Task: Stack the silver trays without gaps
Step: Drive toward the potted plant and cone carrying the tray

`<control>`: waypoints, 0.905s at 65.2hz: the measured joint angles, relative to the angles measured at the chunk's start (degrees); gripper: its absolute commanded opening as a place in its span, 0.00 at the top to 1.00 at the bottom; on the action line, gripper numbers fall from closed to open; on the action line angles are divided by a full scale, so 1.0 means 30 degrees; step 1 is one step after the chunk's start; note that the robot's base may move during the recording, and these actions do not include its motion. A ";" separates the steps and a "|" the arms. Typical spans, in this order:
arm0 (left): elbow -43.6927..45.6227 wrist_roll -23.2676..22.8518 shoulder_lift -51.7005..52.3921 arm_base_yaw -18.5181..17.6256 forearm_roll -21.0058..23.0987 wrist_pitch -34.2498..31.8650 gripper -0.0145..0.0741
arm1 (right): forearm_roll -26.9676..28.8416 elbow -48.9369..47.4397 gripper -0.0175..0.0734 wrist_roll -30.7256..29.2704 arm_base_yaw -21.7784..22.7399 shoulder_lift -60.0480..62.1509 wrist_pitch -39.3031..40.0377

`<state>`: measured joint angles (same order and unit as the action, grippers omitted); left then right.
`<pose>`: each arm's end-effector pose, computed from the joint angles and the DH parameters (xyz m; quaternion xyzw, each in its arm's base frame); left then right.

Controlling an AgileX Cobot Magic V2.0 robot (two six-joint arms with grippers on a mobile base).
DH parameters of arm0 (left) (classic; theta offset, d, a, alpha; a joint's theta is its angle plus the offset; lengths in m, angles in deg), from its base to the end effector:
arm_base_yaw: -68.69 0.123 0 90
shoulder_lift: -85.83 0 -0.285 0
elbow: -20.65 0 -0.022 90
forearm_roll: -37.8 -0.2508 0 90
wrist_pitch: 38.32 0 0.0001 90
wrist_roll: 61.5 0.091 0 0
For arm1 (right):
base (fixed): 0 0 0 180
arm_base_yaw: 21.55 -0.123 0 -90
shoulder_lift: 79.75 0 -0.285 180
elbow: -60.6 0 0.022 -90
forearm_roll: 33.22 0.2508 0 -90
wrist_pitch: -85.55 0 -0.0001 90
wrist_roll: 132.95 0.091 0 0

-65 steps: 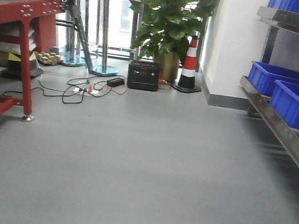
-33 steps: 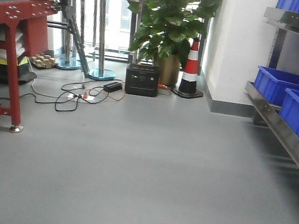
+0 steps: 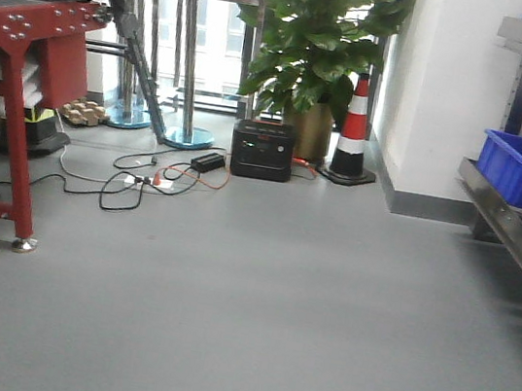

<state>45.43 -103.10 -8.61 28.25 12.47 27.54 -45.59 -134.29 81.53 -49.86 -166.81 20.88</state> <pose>0.2594 -0.1743 0.4574 -0.0019 0.9031 -0.0770 0.4224 0.2540 0.1168 0.4407 0.0427 0.9235 0.0987 0.3681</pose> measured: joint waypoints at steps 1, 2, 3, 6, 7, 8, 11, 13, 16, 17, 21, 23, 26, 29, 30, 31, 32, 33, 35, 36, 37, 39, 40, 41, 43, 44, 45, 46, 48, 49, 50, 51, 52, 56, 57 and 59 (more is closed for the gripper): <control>0.0000 0.0000 0.0000 0.0000 -0.0014 0.0000 0.86 | 0.0000 0.0000 0.88 0.0000 0.0000 0.0000 0.0000; 0.0000 0.0000 0.0000 0.0000 -0.0014 0.0000 0.86 | 0.0000 0.0000 0.88 0.0000 0.0000 0.0000 0.0000; 0.0000 0.0000 0.0000 0.0000 -0.0046 0.0000 0.86 | 0.0000 0.0000 0.88 0.0000 0.0000 0.0000 0.0000; 0.0000 0.0000 0.0000 0.0000 -0.0046 0.0000 0.86 | 0.0000 0.0000 0.88 0.0000 0.0000 0.0000 0.0000; 0.0000 0.0000 0.0000 0.0000 -0.0046 0.0000 0.86 | 0.0000 0.0000 0.88 0.0000 0.0000 0.0000 0.0000; 0.0000 0.0000 0.0000 0.0000 -0.0046 0.0000 0.86 | 0.0000 0.0000 0.88 0.0000 0.0000 0.0000 0.0000; 0.0000 0.0000 0.0000 0.0000 -0.0046 0.0000 0.86 | 0.0000 0.0000 0.88 0.0000 0.0000 0.0000 0.0034; 0.0000 0.0000 0.0000 0.0000 -0.0046 0.0000 0.86 | 0.0000 0.0000 0.88 0.0000 0.0000 0.0000 0.0034; 0.0000 0.0000 0.0000 0.0000 -0.0046 0.0000 0.86 | 0.0000 0.0000 0.88 0.0000 0.0000 0.0000 0.0034; 0.0000 0.0000 0.0000 0.0000 -0.0046 0.0000 0.86 | 0.0000 0.0000 0.88 0.0000 0.0000 0.0000 0.0034; 0.0000 0.0000 0.0000 0.0000 -0.0046 0.0000 0.86 | 0.0000 0.0000 0.88 0.0000 0.0000 0.0000 0.0034; 0.0000 0.0000 0.0000 0.0000 -0.0046 0.0000 0.86 | 0.0000 0.0000 0.88 0.0000 0.0000 0.0000 0.0034; 0.0000 0.0000 0.0000 0.0000 -0.0060 0.0000 0.86 | 0.0000 0.0000 0.88 0.0000 0.0000 0.0000 0.0034; 0.0000 0.0000 0.0000 0.0000 -0.0092 -0.0038 0.86 | 0.0000 0.0000 0.88 0.0000 0.0000 0.0000 0.0068; 0.0000 0.0000 0.0000 0.0000 -0.0092 -0.0038 0.86 | 0.0000 0.0000 0.88 0.0000 0.0000 0.0000 0.0068; 0.0000 0.0000 0.0000 0.0000 -0.0092 -0.0038 0.86 | 0.0000 0.0000 0.88 0.0000 0.0000 0.0000 0.0068; 0.0000 0.0000 0.0000 0.0000 -0.0092 -0.0038 0.86 | 0.0000 0.0000 0.88 0.0000 0.0000 0.0000 0.0068; 0.0000 0.0000 0.0000 0.0000 -0.0092 -0.0038 0.86 | 0.0000 0.0000 0.88 0.0000 0.0000 0.0000 0.0068; 0.0000 0.0000 0.0000 0.0000 -0.0092 -0.0038 0.86 | 0.0000 0.0000 0.88 0.0000 0.0000 0.0000 0.0068; 0.0000 0.0000 0.0000 0.0000 -0.0092 -0.0038 0.86 | 0.0000 0.0000 0.88 0.0000 0.0000 0.0000 0.0104; 0.0000 0.0000 0.0000 0.0000 -0.0092 -0.0038 0.86 | 0.0000 0.0000 0.88 0.0000 0.0000 0.0000 0.0104; 0.0000 0.0000 0.0000 0.0000 -0.0092 -0.0038 0.86 | 0.0000 0.0000 0.88 0.0000 0.0000 0.0000 0.0104; 0.0000 0.0000 0.0000 0.0000 -0.0092 -0.0038 0.86 | 0.0000 0.0000 0.88 0.0000 0.0000 0.0000 0.0104; 0.0000 0.0000 0.0000 0.0000 -0.0092 -0.0038 0.86 | 0.0000 0.0000 0.88 0.0000 0.0000 0.0000 0.0104; 0.0000 0.0000 0.0000 0.0000 -0.0092 -0.0076 0.86 | 0.0000 0.0000 0.88 0.0000 0.0000 0.0000 0.0104; 0.0000 0.0000 0.0000 0.0000 -0.0092 -0.0076 0.86 | 0.0000 0.0000 0.88 0.0000 0.0000 0.0000 0.0104; 0.0000 0.0000 0.0000 0.0000 -0.0092 -0.0076 0.86 | 0.0000 0.0000 0.88 0.0000 0.0000 0.0000 0.0104; 0.0000 0.0000 0.0000 0.0000 -0.0092 -0.0076 0.86 | 0.0000 0.0000 0.88 0.0000 0.0000 0.0000 0.0104; 0.0000 0.0000 0.0000 0.0000 -0.0092 -0.0076 0.86 | 0.0000 0.0000 0.88 0.0000 0.0000 0.0000 0.0104; 0.0000 0.0000 0.0000 0.0000 -0.0092 -0.0076 0.86 | 0.0000 0.0000 0.88 0.0000 0.0000 0.0000 0.0104; 0.0000 0.0000 0.0000 0.0000 -0.0092 -0.0076 0.86 | 0.0000 0.0000 0.88 0.0000 0.0000 0.0000 0.0104; 0.0000 0.0000 0.0000 0.0000 -0.0092 -0.0076 0.86 | 0.0000 0.0000 0.88 0.0000 0.0000 0.0000 0.0104; 0.0000 0.0000 0.0000 0.0000 -0.0105 -0.0076 0.86 | 0.0000 0.0000 0.88 0.0000 0.0000 0.0000 0.0104; 0.0000 0.0000 0.0000 0.0000 -0.0141 -0.0076 0.86 | 0.0000 0.0000 0.88 0.0000 0.0000 0.0000 0.0104; 0.0000 0.0000 0.0000 0.0000 -0.0136 -0.0076 0.86 | 0.0000 0.0000 0.88 0.0000 0.0000 0.0000 0.0104; 0.0000 0.0000 0.0000 0.0000 -0.0136 -0.0076 0.86 | 0.0000 0.0000 0.88 0.0000 0.0000 0.0000 0.0104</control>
<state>45.43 -103.10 -8.61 28.25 12.06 27.32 -45.59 -134.29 81.53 -49.86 -166.81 21.19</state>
